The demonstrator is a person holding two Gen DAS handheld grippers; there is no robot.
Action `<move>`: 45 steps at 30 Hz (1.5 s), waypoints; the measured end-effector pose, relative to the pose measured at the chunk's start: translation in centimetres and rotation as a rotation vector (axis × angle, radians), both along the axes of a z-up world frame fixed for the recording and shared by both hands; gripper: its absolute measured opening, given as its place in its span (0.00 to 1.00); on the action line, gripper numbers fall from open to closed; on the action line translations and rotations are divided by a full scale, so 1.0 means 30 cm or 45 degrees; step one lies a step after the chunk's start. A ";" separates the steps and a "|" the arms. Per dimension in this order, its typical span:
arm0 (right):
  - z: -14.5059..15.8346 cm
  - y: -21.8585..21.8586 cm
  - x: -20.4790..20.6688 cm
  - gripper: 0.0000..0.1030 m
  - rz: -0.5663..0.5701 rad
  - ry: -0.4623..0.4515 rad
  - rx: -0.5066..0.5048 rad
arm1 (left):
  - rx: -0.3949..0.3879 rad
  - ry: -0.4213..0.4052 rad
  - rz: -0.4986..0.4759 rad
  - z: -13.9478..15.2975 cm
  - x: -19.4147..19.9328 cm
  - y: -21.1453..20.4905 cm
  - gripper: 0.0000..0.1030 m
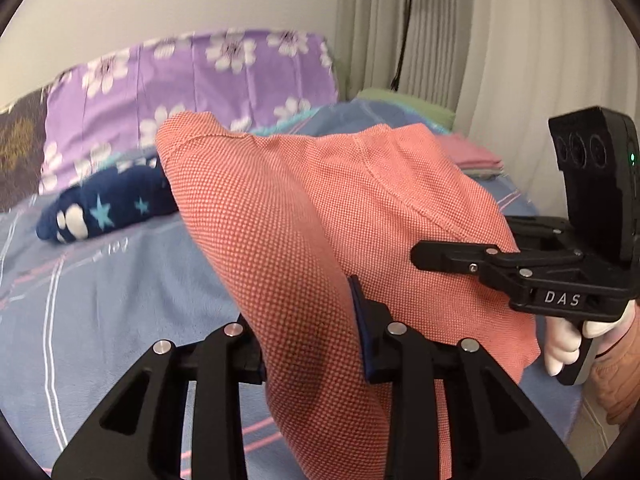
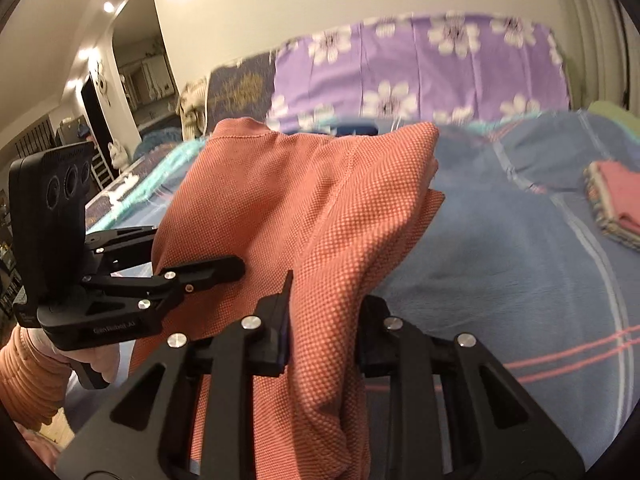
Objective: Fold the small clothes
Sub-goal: 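Lift the folded shirt with both tools and carry it onto the clothes stack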
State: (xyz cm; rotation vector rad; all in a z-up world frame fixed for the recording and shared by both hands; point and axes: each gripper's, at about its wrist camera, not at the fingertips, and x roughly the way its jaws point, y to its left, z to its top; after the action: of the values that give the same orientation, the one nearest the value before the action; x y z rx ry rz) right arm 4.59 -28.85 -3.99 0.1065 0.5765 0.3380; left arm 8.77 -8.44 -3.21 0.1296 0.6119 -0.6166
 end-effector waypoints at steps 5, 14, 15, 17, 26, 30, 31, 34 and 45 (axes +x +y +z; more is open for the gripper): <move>0.070 -0.032 -0.119 0.23 -0.050 -0.101 0.015 | -0.041 -0.060 -0.050 0.075 -0.064 -0.045 0.31; 0.101 -0.134 -0.295 0.23 -0.143 -0.162 0.036 | -0.021 -0.091 -0.154 0.090 -0.142 -0.160 0.30; 0.097 -0.143 -0.308 0.23 -0.152 -0.162 0.037 | -0.023 -0.083 -0.164 0.087 -0.145 -0.172 0.30; 0.084 -0.172 -0.332 0.23 -0.178 -0.162 0.031 | -0.026 -0.051 -0.191 0.068 -0.142 -0.209 0.30; -0.023 -0.340 -0.390 0.23 -0.311 -0.081 0.107 | 0.028 0.066 -0.301 -0.014 -0.108 -0.421 0.30; -0.012 -0.399 -0.402 0.23 -0.356 -0.095 0.096 | 0.041 0.054 -0.345 0.001 -0.096 -0.511 0.30; -0.003 -0.415 -0.405 0.23 -0.371 -0.104 0.087 | 0.044 0.048 -0.355 0.007 -0.094 -0.529 0.30; 0.019 -0.460 -0.411 0.23 -0.408 -0.125 0.077 | 0.055 0.021 -0.385 0.036 -0.095 -0.593 0.30; 0.160 -0.630 -0.355 0.23 -0.564 -0.230 -0.040 | 0.109 -0.116 -0.509 0.195 0.025 -0.892 0.30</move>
State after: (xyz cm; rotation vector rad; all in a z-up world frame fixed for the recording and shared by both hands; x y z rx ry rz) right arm -6.05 -47.74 0.81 0.1680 0.3652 -0.0921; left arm 9.51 -35.21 2.62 0.3643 0.5270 -0.9654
